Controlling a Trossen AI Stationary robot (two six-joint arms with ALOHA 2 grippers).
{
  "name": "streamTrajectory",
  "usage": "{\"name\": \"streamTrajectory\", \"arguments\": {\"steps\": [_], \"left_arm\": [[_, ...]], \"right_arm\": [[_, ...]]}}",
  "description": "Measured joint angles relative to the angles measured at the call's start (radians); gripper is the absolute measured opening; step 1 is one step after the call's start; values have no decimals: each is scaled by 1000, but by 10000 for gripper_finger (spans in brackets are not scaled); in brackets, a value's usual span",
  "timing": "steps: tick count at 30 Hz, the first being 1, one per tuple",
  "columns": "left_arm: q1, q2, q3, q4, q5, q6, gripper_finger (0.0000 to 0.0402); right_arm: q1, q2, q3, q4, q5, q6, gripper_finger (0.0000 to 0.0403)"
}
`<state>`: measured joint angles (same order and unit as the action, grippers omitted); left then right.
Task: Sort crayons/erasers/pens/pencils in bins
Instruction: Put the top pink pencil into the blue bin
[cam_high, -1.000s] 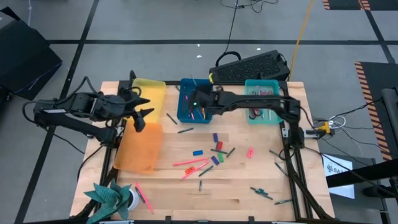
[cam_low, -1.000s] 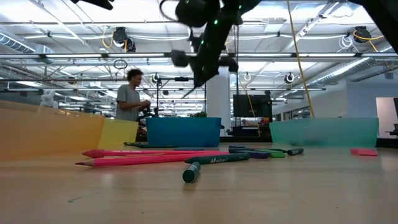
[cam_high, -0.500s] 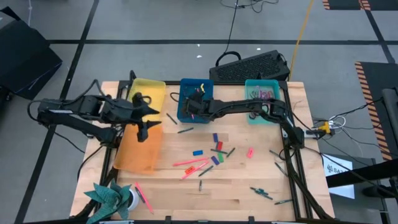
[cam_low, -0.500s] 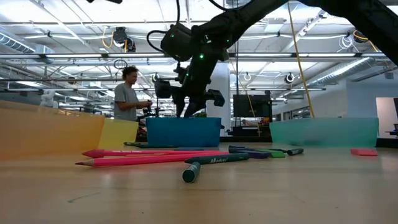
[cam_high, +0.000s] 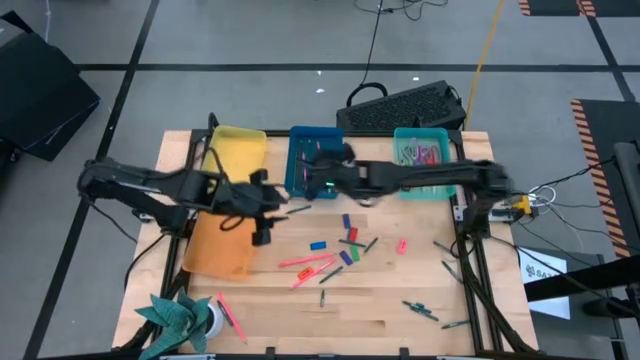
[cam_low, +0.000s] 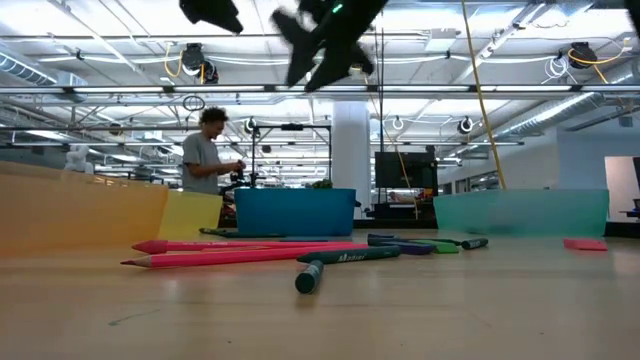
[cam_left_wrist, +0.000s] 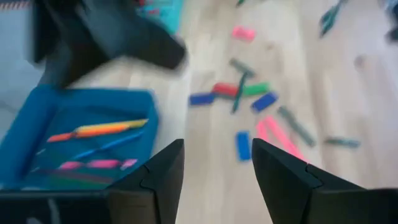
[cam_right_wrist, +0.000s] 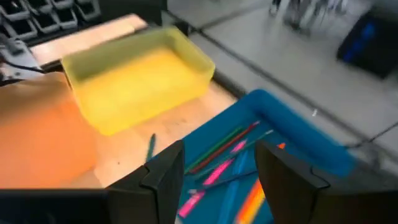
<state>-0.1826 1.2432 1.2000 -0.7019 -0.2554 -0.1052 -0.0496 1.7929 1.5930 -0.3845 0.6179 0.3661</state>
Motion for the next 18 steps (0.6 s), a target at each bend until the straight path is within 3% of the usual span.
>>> {"name": "streamTrajectory", "arguments": {"steps": [5,10,15,18], "left_arm": [[-81,-2,-127,271,-45,-127,191],[-129,45,-286,411,3,-104,190],[-158,137,-358,518,-9,-260,170],[-196,168,-399,651,-39,-196,147]], "right_arm": [[83,-324,-315,157,10,-89,185],[178,-597,-645,412,-53,-123,185],[312,-679,-798,549,-89,-217,185],[412,-674,-800,564,-10,-235,185]]}}
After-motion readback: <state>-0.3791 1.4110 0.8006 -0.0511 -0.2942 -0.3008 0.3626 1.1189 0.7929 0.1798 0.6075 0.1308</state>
